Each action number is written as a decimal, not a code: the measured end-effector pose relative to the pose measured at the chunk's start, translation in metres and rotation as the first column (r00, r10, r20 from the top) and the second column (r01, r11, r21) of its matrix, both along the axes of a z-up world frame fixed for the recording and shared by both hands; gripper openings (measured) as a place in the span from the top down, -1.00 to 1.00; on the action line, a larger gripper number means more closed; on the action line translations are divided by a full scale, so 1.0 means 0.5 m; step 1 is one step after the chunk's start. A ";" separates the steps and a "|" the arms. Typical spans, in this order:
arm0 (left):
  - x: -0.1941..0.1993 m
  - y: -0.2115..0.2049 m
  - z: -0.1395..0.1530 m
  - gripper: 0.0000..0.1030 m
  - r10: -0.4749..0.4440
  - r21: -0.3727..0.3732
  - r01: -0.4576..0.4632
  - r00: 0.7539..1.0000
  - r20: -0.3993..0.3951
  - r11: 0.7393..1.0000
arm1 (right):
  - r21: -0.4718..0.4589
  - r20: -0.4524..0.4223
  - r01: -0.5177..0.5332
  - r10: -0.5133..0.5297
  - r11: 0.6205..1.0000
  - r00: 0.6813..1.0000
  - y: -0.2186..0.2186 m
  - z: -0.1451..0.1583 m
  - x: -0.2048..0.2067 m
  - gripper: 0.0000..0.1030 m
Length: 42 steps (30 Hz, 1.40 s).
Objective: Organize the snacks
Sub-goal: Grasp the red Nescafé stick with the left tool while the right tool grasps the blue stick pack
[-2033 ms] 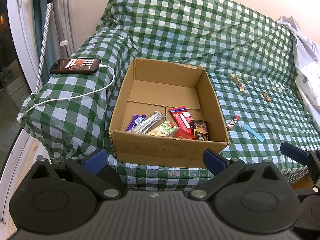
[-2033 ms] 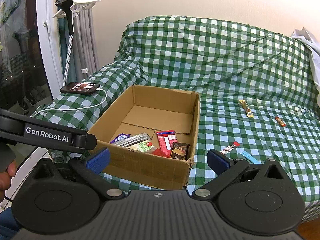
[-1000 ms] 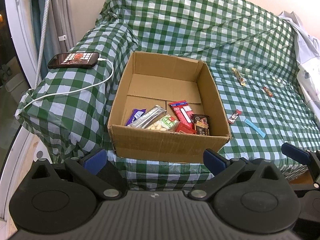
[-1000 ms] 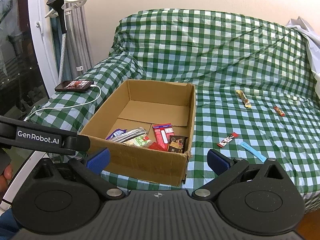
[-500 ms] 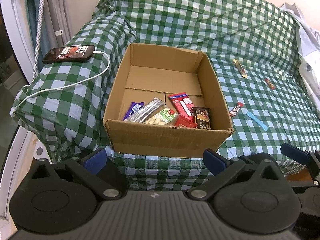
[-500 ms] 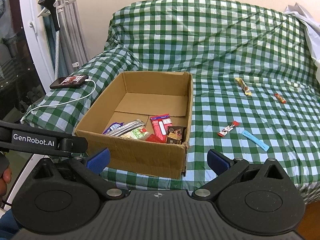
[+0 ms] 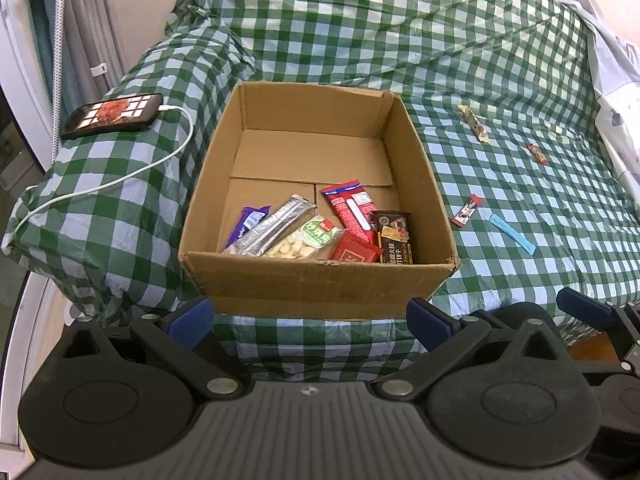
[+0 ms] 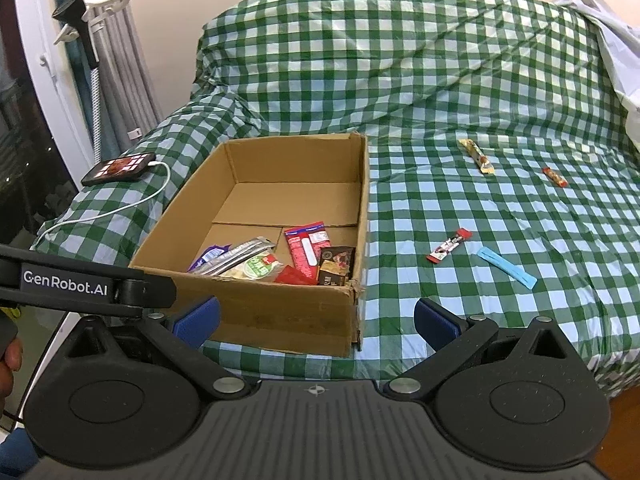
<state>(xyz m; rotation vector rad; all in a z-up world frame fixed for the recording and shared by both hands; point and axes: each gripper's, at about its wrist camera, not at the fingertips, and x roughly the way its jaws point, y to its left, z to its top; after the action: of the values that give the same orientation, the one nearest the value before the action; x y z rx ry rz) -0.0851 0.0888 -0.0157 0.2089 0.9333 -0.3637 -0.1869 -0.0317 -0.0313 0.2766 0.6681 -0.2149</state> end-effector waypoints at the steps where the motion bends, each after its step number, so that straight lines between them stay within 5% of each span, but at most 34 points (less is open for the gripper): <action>1: 0.003 -0.007 -0.001 -0.99 -0.004 0.004 0.004 1.000 0.000 1.000 | 0.005 -0.001 0.006 -0.006 1.000 1.000 -0.005 -0.003 0.001 -0.99; 10: 0.045 -0.087 -0.004 -0.99 -0.046 0.025 0.047 0.999 -0.021 0.999 | 0.013 -0.013 0.120 -0.120 0.993 0.993 -0.109 -0.030 0.011 -0.98; 19: 0.109 -0.206 -0.007 -0.99 -0.101 0.048 0.102 0.994 -0.034 0.994 | -0.103 -0.050 0.291 -0.297 0.951 0.954 -0.330 -0.094 0.063 -0.98; 27: 0.182 -0.370 -0.040 -0.99 -0.200 0.066 0.206 0.976 -0.090 0.976 | -0.115 -0.225 0.211 -0.232 0.971 0.946 -0.483 -0.246 0.168 -0.97; 33: 0.245 -0.524 -0.113 -0.99 -0.311 0.118 0.324 0.943 -0.122 0.939 | -0.069 -0.315 0.092 -0.109 0.993 0.943 -0.538 -0.348 0.240 -0.95; 38: 0.296 -0.628 -0.214 -0.99 -0.370 0.186 0.400 0.912 -0.179 0.897 | -0.086 -0.301 0.030 -0.055 0.996 0.952 -0.558 -0.391 0.264 -0.65; 40: 0.317 -0.661 -0.254 -0.99 -0.391 0.177 0.435 0.890 -0.234 0.883 | -0.109 -0.269 0.002 -0.031 0.994 0.963 -0.559 -0.386 0.264 -0.08; 42: 0.341 -0.689 -0.299 -0.99 -0.395 0.174 0.454 0.872 -0.287 0.874 | -0.106 -0.254 0.016 -0.042 0.994 0.966 -0.571 -0.386 0.259 0.24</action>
<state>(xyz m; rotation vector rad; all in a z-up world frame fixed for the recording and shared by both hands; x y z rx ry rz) 0.0852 -0.2559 -0.1651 0.6098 1.1749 -0.7017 -0.0573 -0.3174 -0.2241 0.1601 0.9059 -0.3159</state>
